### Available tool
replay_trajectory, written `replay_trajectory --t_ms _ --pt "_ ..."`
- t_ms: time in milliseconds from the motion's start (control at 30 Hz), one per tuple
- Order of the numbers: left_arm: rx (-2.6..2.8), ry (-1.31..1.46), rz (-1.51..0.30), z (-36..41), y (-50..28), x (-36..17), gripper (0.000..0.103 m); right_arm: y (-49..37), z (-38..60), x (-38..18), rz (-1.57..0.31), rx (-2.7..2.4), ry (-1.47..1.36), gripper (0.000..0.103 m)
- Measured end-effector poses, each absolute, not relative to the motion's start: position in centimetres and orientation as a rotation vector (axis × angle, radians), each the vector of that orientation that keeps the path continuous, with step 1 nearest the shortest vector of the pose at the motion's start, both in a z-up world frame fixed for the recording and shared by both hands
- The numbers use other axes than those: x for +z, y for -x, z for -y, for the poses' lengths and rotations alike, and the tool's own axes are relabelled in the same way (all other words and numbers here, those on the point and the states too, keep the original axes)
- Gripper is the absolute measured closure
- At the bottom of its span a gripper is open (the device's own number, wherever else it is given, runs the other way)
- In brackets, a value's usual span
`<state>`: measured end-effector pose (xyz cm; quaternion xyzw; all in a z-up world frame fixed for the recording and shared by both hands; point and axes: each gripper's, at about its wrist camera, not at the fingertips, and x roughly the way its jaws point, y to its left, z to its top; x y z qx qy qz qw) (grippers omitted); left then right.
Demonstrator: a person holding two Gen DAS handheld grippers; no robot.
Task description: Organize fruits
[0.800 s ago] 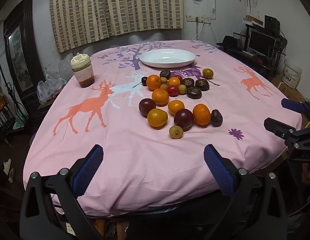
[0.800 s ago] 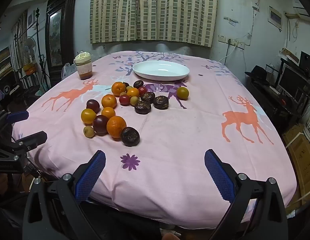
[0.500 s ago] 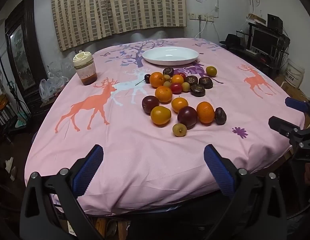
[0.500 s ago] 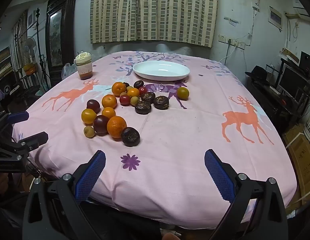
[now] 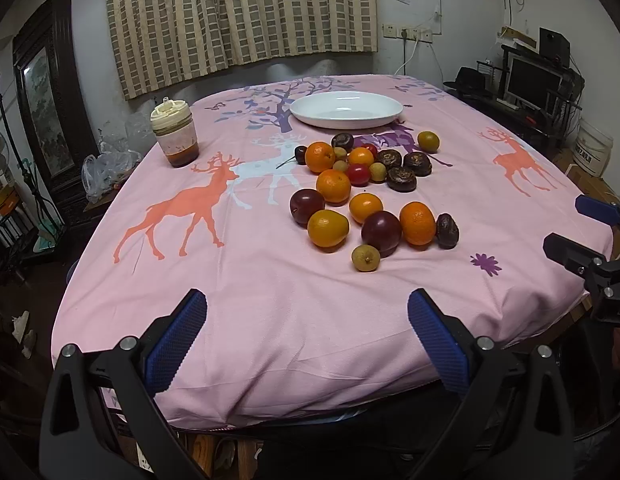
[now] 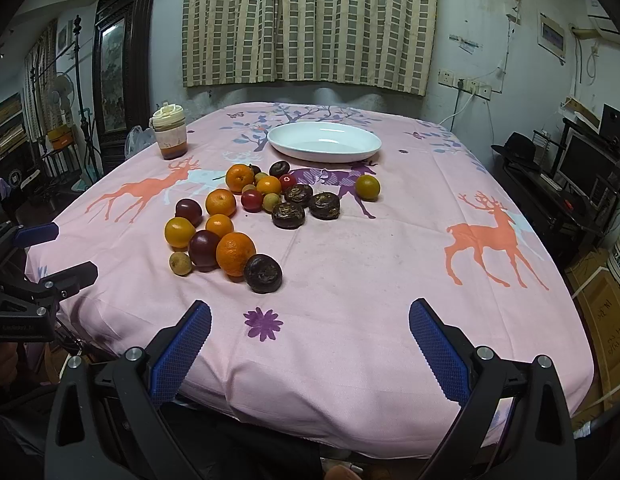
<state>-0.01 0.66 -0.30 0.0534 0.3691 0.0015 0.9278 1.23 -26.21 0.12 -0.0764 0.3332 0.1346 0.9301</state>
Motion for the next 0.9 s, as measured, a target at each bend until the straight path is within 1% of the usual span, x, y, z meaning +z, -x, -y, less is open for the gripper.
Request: replay_trajectory --t_ms 900 --pt "0.002 -0.111 -0.755 -0.60 0.07 -0.20 0.004 -0.98 25.61 0.15 -0.678 0.284 0.164 0.004"
